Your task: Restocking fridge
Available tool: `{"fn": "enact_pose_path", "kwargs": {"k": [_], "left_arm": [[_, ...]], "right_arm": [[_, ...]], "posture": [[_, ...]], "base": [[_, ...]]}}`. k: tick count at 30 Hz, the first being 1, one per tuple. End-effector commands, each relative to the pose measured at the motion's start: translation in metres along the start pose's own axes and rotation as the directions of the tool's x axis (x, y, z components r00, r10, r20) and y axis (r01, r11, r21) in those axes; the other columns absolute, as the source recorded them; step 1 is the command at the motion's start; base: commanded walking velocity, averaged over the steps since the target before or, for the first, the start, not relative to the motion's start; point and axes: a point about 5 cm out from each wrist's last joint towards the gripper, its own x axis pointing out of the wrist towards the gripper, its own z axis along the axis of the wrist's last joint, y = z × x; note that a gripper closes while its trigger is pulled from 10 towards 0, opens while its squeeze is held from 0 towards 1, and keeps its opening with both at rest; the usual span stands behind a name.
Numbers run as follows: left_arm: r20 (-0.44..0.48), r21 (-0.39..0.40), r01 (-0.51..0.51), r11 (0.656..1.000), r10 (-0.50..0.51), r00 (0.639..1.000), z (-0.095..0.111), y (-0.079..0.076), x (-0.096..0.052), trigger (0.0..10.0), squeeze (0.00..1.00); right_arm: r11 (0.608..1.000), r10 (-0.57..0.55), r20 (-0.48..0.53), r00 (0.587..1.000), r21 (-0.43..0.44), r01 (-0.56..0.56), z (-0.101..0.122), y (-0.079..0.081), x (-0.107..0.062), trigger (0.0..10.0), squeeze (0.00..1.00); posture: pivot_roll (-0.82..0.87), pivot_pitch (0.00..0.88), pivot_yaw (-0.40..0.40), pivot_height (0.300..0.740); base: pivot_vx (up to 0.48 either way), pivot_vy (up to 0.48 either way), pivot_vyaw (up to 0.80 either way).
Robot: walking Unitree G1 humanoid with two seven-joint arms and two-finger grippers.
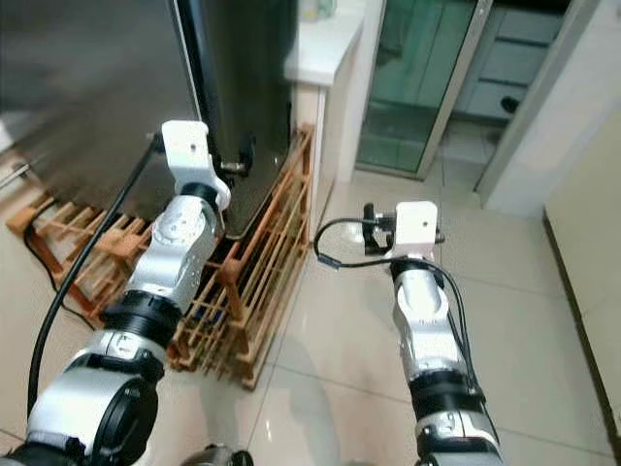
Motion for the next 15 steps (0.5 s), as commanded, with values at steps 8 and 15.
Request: {"fn": "enact_pose_path", "kwargs": {"k": [8, 15], "left_arm": [[0.024, 0.010, -0.046, 0.999, 0.046, 0.999, 0.013, 0.007, 0.013, 10.0, 0.00], [-0.015, 0.037, 0.018, 0.999, -0.018, 1.000, 0.006, -0.009, 0.017, 10.0, 0.00]], "right_arm": [[1.000, -0.001, -0.018, 1.000, -0.006, 0.001, -0.007, -0.002, -0.007, 10.0, 0.00], [1.000, 0.002, -0.023, 1.000, -0.010, -0.002, -0.007, -0.002, -0.007, 10.0, 0.00]], "posture": [[-0.11, 0.000, 0.021, 0.740], [-0.12, 0.000, 0.023, 0.740]], "base": [[0.000, 0.000, 0.00], [0.000, 0.000, 0.00]]}}
